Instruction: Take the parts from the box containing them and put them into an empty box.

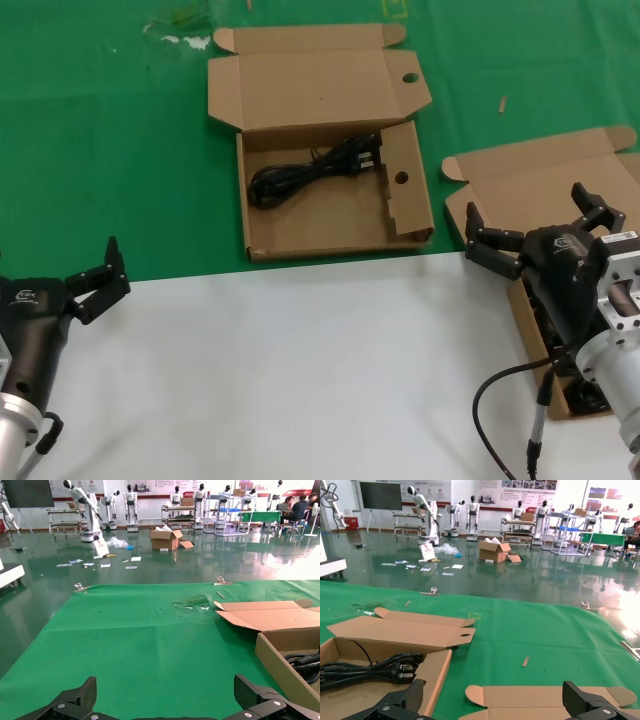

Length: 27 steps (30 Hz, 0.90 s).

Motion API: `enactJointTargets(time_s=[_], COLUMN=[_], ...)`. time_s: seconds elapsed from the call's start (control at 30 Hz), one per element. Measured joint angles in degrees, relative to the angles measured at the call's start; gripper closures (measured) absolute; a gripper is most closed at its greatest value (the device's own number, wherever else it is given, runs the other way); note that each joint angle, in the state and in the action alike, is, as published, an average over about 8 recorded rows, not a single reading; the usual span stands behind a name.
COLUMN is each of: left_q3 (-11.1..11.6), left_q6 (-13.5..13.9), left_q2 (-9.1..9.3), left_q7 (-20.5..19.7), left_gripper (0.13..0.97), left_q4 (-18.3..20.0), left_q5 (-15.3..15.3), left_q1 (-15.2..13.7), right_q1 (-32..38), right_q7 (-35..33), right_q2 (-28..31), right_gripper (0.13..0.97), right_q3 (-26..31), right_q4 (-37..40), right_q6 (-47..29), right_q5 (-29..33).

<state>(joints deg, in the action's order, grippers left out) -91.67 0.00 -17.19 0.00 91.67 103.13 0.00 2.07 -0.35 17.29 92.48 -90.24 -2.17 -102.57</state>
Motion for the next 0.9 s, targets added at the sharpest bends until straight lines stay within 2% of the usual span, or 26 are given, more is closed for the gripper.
enactJointTargets(time_s=[0.9], left_q3=[0.0], left_q6=[0.0], left_q2=[0.0], left_q7=[0.0], left_gripper=[0.132], left_q4=[0.0], left_q5=[0.0], left_q1=[0.0], right_q1=[0.0], right_q7=[0.0], right_q2=[0.0], right_gripper=[0.129], right_q3=[0.0], right_q4=[0.0], right_q6=[0.0], right_q5=[0.0])
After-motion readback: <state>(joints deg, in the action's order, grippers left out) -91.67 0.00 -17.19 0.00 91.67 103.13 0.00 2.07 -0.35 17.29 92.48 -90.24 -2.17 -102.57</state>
